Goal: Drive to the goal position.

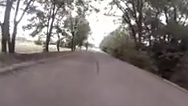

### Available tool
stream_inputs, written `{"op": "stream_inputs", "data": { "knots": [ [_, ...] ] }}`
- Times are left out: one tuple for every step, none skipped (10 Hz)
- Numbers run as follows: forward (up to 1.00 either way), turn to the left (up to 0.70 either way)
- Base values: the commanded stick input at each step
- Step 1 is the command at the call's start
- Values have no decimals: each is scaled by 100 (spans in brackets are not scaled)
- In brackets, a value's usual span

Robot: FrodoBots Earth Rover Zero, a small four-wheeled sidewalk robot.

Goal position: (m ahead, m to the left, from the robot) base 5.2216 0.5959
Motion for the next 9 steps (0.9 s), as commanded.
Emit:
{"op": "stream_inputs", "data": {
  "knots": [
    [70, 35],
    [70, 23],
    [70, 10],
    [70, 0],
    [70, 0],
    [70, 0],
    [70, 0],
    [70, 0],
    [70, 0]
  ]
}}
